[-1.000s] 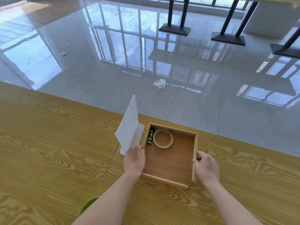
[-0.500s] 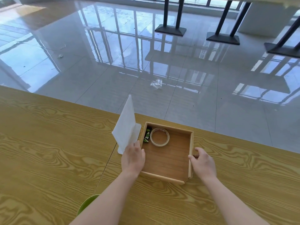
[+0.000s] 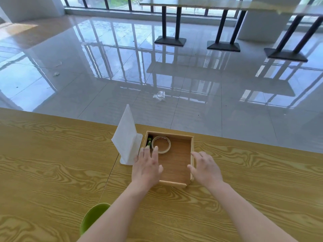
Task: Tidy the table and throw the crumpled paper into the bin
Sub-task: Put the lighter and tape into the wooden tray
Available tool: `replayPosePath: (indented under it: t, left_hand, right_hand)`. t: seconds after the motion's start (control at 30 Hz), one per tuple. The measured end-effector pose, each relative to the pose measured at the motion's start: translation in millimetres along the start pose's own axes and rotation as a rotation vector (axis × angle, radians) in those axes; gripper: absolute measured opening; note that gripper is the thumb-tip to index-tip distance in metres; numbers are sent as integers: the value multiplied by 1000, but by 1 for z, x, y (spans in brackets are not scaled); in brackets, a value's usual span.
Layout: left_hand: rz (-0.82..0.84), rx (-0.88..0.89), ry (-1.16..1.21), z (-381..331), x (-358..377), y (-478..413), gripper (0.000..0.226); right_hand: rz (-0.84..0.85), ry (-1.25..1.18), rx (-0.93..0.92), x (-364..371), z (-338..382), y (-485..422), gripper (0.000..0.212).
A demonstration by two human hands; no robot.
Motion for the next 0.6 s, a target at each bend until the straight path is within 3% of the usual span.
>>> replayPosePath:
  t: [0.27,0.6]
  left_hand:
    - [2,59,0,-69,-8,19,79]
    - [2,195,37,-141,-21,46,78]
  right_hand:
    - [-46,69,-40,-37,-24,32,55]
    - [-89,84,49,-84,-72,76,61]
Point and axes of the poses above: each hand's wrist, its own y-axis away from the middle knuckle, its own x-axis out of the palm, z = x × y, the point moved 8 cm from there along -y, towards the middle knuckle, and after that the axes turned 11 degrees about y, right-handed, at the moved point
